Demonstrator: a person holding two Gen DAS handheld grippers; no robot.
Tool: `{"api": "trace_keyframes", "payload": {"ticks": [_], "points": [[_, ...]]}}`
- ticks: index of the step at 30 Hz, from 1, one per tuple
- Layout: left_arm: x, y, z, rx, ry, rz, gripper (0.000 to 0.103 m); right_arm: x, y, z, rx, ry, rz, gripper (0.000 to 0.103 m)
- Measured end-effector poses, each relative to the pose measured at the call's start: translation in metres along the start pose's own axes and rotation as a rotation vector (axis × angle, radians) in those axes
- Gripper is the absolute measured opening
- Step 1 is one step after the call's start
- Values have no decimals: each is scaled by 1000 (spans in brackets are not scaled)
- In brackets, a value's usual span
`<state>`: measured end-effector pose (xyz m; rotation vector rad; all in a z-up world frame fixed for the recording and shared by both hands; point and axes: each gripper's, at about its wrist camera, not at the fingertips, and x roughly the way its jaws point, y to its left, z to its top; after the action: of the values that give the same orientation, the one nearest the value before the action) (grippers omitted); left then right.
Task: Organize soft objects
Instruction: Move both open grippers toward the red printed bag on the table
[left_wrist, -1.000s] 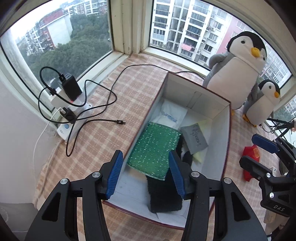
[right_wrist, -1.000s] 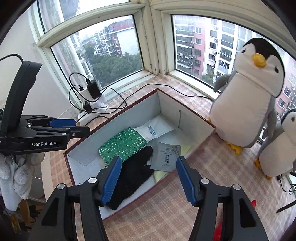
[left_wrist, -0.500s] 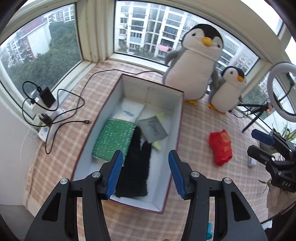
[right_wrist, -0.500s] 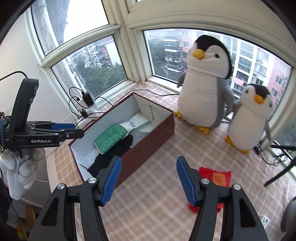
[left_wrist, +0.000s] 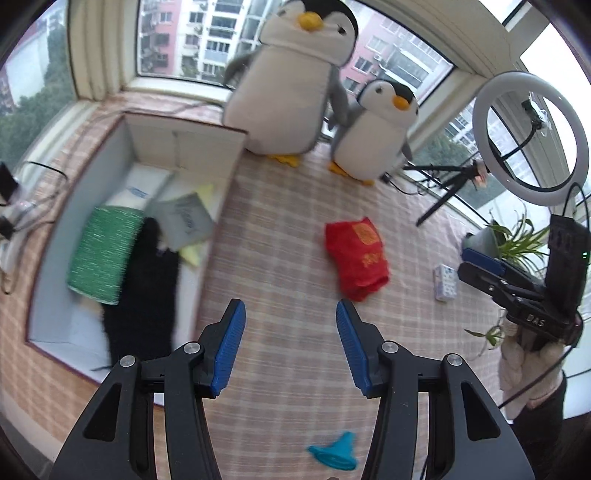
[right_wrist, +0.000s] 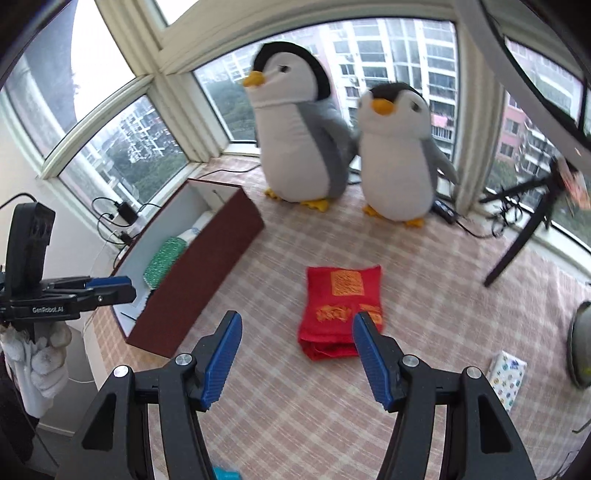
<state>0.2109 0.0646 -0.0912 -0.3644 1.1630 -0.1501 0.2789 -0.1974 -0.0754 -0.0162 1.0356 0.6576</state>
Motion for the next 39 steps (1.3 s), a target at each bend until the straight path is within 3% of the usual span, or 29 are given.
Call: {"api": "trace_keyframes", "payload": {"ticks": [7,12,27,39], "points": [[43,-30,5,-6,50,-53,51,14,-50,-5,85,50,10,59],[79,-45,8,-13,83,-66,58,30,-66,-6,92,69,4,59],[148,-69,13,55,157,-3,62,101,-98,1,191,183,63,59],[180,-63,23,16,205,-12,62,147,-113,8,271,250,136,59]]}}
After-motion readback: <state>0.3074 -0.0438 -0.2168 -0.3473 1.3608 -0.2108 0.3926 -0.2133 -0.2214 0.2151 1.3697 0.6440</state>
